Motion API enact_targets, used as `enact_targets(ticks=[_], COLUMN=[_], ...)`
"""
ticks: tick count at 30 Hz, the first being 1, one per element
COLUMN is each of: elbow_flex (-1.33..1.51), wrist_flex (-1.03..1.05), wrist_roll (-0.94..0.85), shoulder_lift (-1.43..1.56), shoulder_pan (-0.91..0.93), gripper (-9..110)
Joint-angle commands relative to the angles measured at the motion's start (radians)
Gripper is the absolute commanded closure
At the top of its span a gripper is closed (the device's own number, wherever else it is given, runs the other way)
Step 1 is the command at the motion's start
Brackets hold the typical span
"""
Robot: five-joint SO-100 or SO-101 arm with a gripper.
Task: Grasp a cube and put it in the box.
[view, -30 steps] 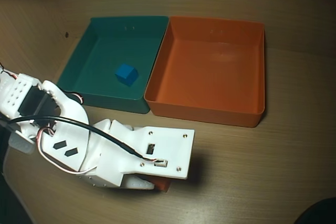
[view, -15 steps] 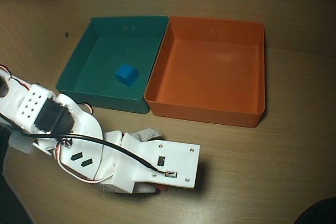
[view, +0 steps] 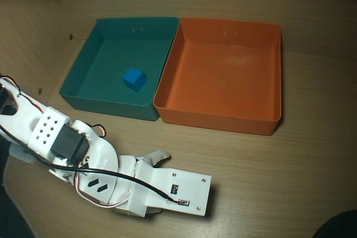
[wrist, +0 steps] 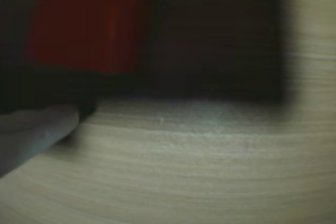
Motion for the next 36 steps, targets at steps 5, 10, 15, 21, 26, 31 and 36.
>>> enact_targets(ticks=[5, 10, 15, 21, 26, 31, 36], elbow_flex=[-0.031, -0.032, -0.034, -0.017, -0.012, -0.011, 0.038], wrist_flex=[-0.017, -0.018, -0.037, -0.173, -0.189, -0.187, -0.175], wrist_roll=[-0.005, -0.005, -0.005, -0.002, -0.002, -0.002, -0.003], shoulder_lift=[0.011, 0.015, 0.026, 0.011, 0.009, 0.008, 0.012], shoulder_pan=[-0.009, -0.015, -0.015, -0.015, -0.015, -0.015, -0.014], gripper=[56, 56, 56, 56, 56, 56, 56])
